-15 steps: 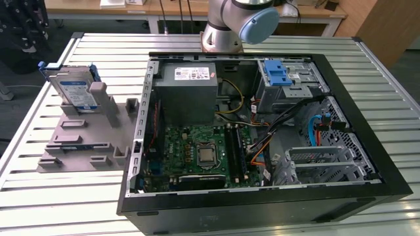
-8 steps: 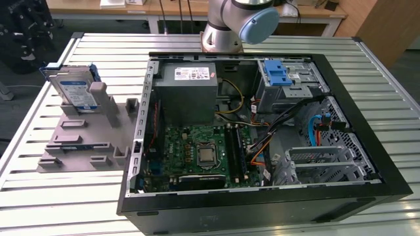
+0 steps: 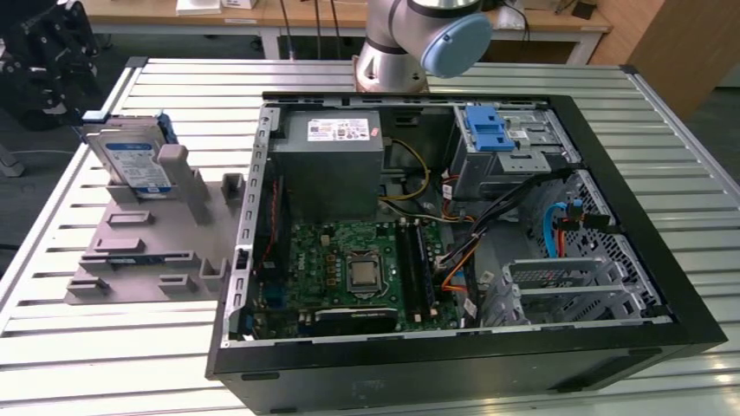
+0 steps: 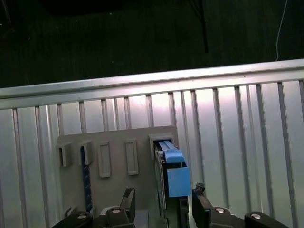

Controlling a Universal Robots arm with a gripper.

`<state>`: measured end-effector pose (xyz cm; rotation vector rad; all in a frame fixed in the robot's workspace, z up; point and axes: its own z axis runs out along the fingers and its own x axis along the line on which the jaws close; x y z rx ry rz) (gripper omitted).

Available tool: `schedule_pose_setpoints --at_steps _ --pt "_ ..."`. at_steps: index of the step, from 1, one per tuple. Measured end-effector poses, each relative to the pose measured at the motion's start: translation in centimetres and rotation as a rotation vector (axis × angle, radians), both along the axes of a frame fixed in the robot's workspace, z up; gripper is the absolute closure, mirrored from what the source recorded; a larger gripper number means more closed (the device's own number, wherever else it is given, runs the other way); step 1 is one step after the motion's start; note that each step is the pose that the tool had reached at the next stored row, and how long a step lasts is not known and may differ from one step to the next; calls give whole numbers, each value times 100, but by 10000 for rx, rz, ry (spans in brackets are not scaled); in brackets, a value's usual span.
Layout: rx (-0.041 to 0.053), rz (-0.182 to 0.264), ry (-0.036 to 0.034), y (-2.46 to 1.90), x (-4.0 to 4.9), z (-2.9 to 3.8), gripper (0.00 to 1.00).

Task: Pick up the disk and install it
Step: 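Pick up the disk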

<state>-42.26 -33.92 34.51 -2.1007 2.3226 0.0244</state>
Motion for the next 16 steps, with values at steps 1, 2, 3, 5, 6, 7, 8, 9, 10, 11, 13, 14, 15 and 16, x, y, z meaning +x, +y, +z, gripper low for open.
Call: schedule_pose_setpoints --at_steps 1,2,3,5,6,7,8,9,10,11,13,14,15,16 --pt "0 130 0 0 -1 -7 41" --pt "0 235 0 0 -2 -13 41" --pt "0 278 0 0 -3 -19 41" --pt "-2 280 2 2 -5 -28 41" --pt "-3 280 2 3 -7 -32 41" --pt "-5 281 0 3 -8 -37 41" --pt "-9 280 0 4 -9 -41 41" --pt "-20 279 2 7 -9 -46 41" --pt "-49 279 1 11 -9 -53 41" --pt "-103 279 3 16 -9 -58 41" --pt "-166 280 0 24 -9 -69 41" --pt "-166 281 0 26 -9 -73 41" --pt "-167 282 2 27 -9 -75 41" --pt "-166 281 3 29 -10 -78 41"
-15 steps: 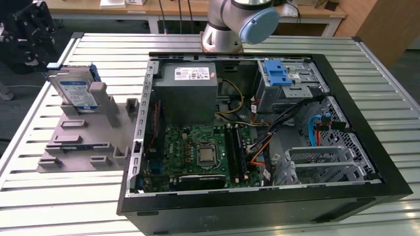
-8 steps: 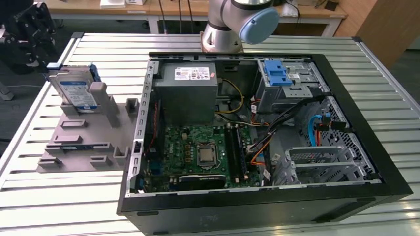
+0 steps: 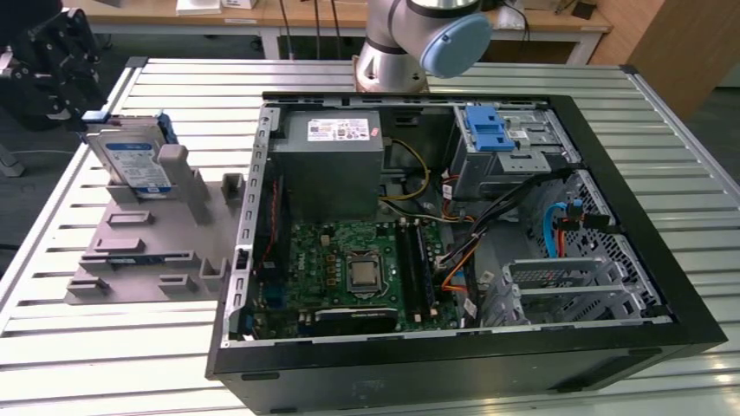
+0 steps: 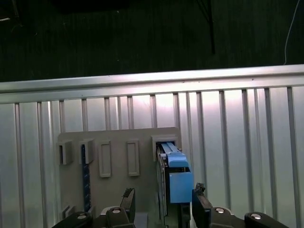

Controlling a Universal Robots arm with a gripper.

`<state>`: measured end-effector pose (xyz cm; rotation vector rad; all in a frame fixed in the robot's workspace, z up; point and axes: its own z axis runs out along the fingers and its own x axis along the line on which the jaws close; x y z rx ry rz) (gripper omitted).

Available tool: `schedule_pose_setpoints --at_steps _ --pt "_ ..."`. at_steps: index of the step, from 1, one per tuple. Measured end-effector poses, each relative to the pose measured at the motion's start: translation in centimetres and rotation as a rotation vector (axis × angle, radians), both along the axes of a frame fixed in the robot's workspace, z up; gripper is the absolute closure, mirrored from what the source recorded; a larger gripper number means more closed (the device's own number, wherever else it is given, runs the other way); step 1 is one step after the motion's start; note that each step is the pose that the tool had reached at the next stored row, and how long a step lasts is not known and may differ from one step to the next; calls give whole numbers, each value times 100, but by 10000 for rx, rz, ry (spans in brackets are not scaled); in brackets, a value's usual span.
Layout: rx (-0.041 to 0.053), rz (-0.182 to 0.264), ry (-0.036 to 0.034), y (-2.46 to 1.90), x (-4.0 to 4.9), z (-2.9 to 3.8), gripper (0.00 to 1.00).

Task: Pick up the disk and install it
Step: 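Pick up the disk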

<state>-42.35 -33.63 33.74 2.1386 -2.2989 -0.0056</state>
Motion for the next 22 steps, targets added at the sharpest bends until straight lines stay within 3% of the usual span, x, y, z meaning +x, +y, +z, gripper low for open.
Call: schedule_pose_setpoints --at_steps 12,22 --pt "1 -1 0 70 -19 -51 41" --pt "1 0 0 114 -58 -159 41"
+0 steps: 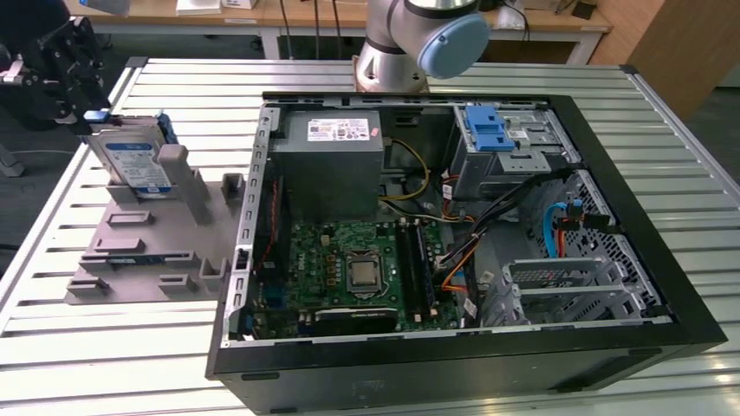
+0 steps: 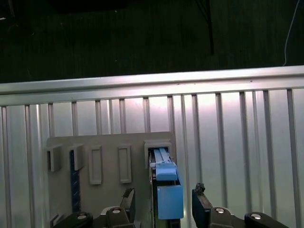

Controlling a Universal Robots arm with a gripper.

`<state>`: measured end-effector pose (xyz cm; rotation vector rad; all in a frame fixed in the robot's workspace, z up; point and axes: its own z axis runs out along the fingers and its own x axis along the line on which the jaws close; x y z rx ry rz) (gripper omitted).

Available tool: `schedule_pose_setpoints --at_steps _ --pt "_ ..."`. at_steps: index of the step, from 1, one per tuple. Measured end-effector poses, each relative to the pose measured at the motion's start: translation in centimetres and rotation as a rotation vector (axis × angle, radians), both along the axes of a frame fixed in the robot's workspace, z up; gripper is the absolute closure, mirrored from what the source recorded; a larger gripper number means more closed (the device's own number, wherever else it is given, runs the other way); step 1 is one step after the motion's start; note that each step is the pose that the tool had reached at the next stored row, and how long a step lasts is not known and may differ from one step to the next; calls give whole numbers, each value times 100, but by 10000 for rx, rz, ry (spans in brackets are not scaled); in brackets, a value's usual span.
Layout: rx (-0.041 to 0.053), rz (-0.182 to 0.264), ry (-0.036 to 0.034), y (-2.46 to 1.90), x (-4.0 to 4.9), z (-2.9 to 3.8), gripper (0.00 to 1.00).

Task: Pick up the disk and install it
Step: 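Pick up the disk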

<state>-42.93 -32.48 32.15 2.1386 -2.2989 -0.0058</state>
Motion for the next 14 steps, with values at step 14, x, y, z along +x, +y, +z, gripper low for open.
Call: schedule_pose_setpoints --at_steps 14 --pt "-3 -1 1 3 -2 -143 41"
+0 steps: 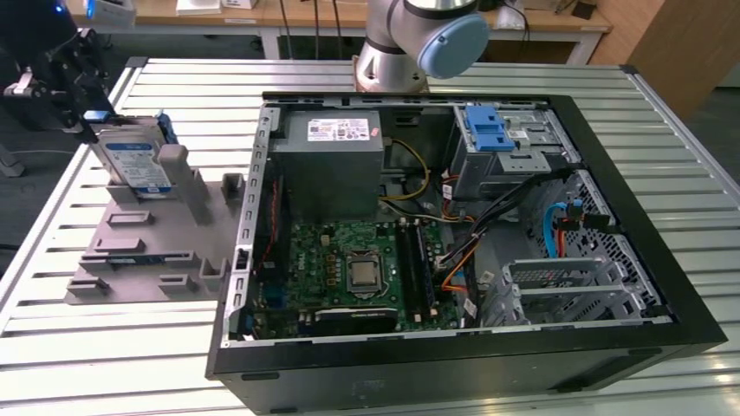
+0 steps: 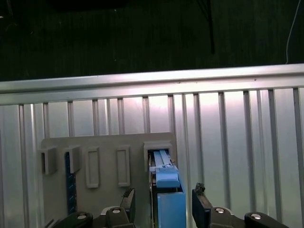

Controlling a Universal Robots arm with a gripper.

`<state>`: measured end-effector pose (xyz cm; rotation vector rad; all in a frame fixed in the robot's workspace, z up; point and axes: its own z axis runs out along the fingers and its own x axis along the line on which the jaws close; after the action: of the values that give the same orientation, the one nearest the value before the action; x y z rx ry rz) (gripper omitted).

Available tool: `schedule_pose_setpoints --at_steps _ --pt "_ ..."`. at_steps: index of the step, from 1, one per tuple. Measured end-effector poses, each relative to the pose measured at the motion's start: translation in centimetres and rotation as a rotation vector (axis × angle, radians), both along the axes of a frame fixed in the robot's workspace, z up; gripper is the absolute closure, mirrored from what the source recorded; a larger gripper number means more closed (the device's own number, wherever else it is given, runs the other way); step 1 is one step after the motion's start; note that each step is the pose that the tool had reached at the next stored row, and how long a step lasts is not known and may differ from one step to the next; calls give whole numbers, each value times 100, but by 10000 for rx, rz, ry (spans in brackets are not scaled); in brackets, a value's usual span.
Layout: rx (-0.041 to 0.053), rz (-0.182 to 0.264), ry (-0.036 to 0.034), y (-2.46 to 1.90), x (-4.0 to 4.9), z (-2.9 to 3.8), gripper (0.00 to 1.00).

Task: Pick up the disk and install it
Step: 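Pick up the disk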

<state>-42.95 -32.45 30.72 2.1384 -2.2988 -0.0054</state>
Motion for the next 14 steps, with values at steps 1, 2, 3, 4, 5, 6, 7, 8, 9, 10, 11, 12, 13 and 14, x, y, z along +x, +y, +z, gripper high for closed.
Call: schedule_pose_setpoints --at_steps 1,2,3,4,5,6,7,8,9,10,11,12,13,14 --pt "0 0 -1 0 0 -12 41" --pt "0 0 -1 0 0 -25 41" --pt "-1 0 -1 0 0 -37 41" --pt "-2 0 -1 0 0 -47 41" --pt "-2 0 -1 0 0 -57 41" --pt "-2 0 -1 0 0 -65 41" --pt "-3 0 1 0 0 -68 41" --pt "-3 0 1 0 0 -68 41" --pt "-3 0 2 0 0 -68 41" --pt "-3 0 2 0 0 -69 41" --pt "-2 0 -1 0 0 -70 43" --pt "-2 0 0 0 0 -70 49" --pt "-2 0 -1 0 0 -70 49" --pt "-2 0 -1 0 0 -71 55"
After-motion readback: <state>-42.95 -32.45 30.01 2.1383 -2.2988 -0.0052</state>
